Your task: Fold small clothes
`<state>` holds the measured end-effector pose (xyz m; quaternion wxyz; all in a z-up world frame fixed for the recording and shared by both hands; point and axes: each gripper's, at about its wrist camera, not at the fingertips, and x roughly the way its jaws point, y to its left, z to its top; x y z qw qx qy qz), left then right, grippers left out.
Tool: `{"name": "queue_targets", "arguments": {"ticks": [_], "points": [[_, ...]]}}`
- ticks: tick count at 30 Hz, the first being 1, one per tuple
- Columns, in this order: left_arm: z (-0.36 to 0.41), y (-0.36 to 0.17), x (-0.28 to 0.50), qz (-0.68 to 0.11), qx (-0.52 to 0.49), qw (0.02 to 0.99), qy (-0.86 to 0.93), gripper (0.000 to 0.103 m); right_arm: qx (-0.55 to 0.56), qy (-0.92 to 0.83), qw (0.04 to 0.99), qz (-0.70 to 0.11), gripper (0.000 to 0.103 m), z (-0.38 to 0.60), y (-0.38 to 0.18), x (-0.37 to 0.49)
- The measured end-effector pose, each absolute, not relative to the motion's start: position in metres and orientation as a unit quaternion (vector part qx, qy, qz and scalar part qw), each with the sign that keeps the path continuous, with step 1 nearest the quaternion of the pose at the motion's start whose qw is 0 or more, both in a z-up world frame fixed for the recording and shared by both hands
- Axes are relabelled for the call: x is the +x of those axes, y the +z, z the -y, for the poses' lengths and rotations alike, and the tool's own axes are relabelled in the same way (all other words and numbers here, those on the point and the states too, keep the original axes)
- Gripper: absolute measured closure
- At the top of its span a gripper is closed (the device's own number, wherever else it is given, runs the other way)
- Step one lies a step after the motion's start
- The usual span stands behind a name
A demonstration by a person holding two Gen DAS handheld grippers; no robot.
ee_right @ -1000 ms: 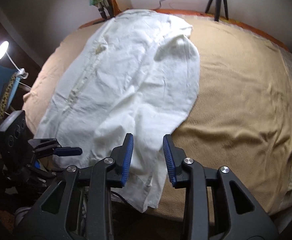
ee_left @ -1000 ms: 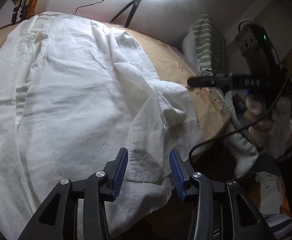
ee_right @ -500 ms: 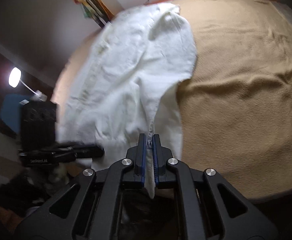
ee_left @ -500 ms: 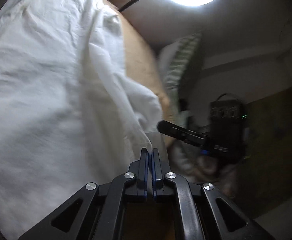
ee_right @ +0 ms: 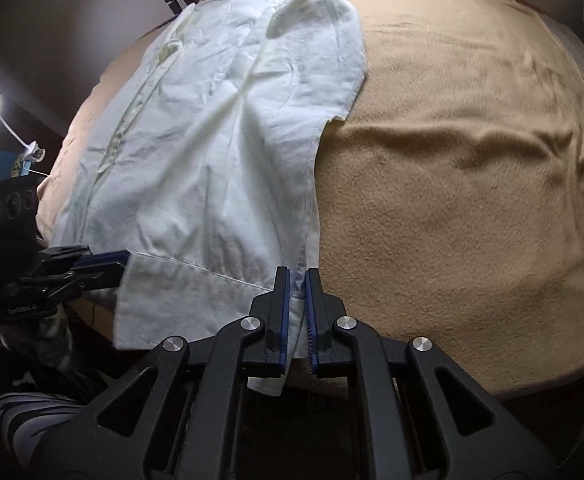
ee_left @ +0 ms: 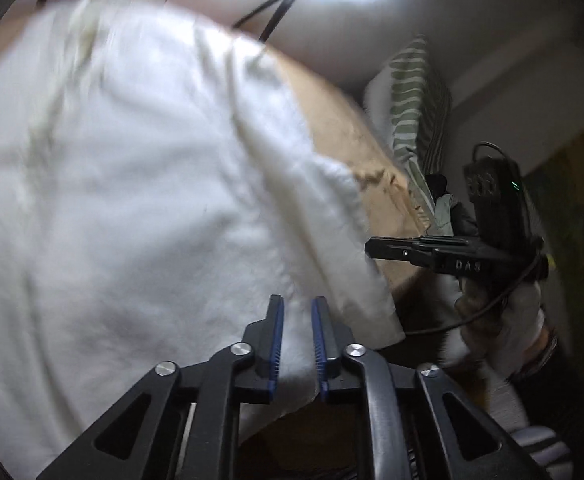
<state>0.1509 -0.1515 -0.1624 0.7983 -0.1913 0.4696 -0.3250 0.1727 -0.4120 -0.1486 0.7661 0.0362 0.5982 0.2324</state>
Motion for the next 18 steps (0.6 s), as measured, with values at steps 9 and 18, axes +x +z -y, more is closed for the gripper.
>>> {"name": "queue_targets", "arguments": {"ticks": [9, 18], "points": [[0.195, -0.126, 0.13, -0.387, -0.08, 0.85, -0.349, 0.074, 0.179, 0.219, 0.813, -0.51, 0.074, 0.488, -0.116, 0.156], [0.264, -0.148, 0.136, -0.405, -0.002, 0.845, -0.349, 0.073, 0.203, 0.167, 0.84, -0.474, 0.074, 0.553, -0.094, 0.135]]}}
